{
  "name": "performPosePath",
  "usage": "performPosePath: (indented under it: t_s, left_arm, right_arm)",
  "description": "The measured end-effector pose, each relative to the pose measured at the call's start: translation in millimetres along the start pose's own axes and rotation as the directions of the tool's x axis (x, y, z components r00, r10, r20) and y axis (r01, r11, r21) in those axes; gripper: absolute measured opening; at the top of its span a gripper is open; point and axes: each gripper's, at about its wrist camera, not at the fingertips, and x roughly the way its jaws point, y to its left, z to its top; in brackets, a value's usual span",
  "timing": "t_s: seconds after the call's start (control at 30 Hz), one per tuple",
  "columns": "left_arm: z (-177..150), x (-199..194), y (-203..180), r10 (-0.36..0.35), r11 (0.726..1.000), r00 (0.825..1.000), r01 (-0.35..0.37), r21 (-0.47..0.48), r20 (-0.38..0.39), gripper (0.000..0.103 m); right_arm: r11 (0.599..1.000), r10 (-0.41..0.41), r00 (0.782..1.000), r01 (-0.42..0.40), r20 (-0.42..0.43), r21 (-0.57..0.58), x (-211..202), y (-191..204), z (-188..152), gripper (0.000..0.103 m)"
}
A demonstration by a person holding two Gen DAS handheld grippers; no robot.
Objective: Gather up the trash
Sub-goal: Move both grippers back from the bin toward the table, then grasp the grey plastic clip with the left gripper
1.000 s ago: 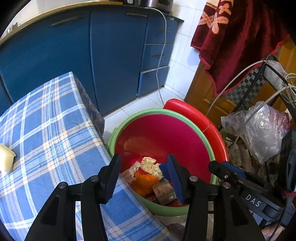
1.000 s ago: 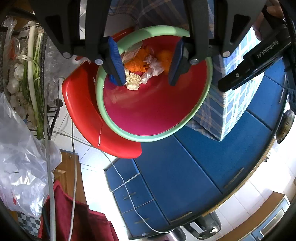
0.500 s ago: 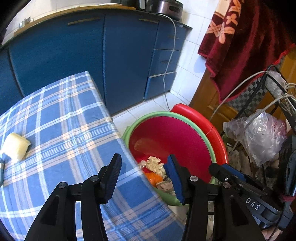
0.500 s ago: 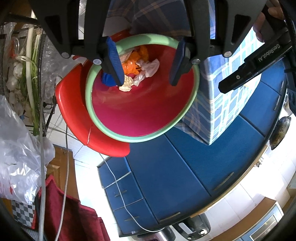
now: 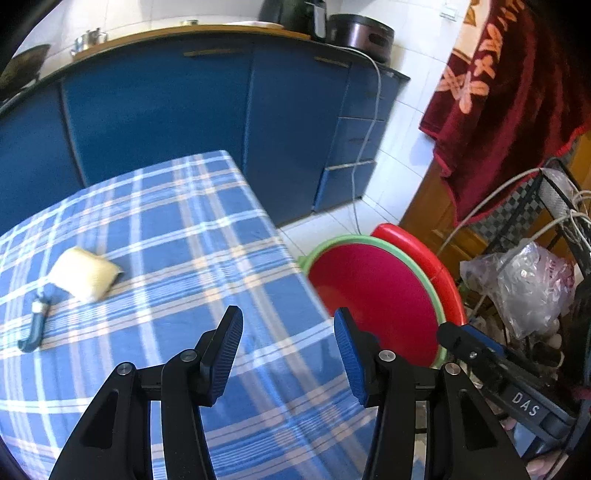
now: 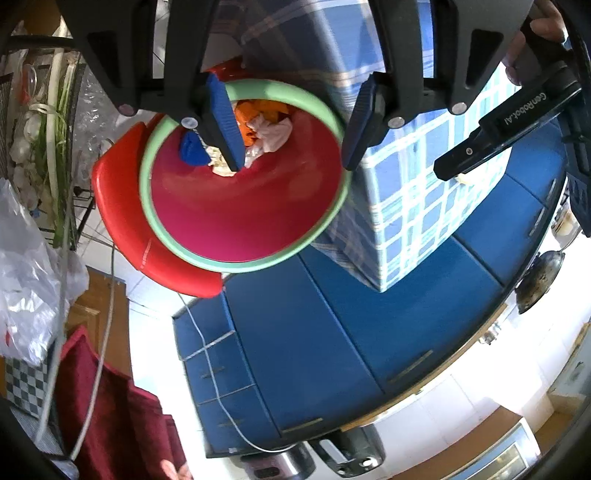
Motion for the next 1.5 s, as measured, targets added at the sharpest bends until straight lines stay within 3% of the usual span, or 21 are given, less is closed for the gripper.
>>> performPosePath:
  t_s: [0.47,0.9,1.17,1.5]
  left_arm:
    - [-10.0,-38.3,78.4,0.145,0.986,0.989,-0.141,-0.093,0.04,0.053]
    - [-24.2,-63.0,159.7,0.293,0.942,0.955,-0.28,-0.184,0.049,0.053]
    - [-31.4,-48.3,195.4,0.33,0.924,0.944,-0.321,-0.206,0.006,0.053]
    - [-32.7,-21.5,217.6,0.322,0.924,0.947,-0.319,-0.211,-0.02,0.053]
  right_arm:
    - [0.991,0.071,0.997,-0.071,-0.005,-0.111,2.2,64.9,-0.3,0.062]
    - [0.974,0.104,0.994,-0.107,-0.027,-0.198,16.1,124.0,-6.0,0.069]
    - [0.968,0.1,0.994,-0.109,-0.051,-0.227,28.5,146.4,-13.2,0.07]
    - [0.96,0.088,0.993,-0.105,-0.077,-0.259,44.4,165.7,-15.7,0.071]
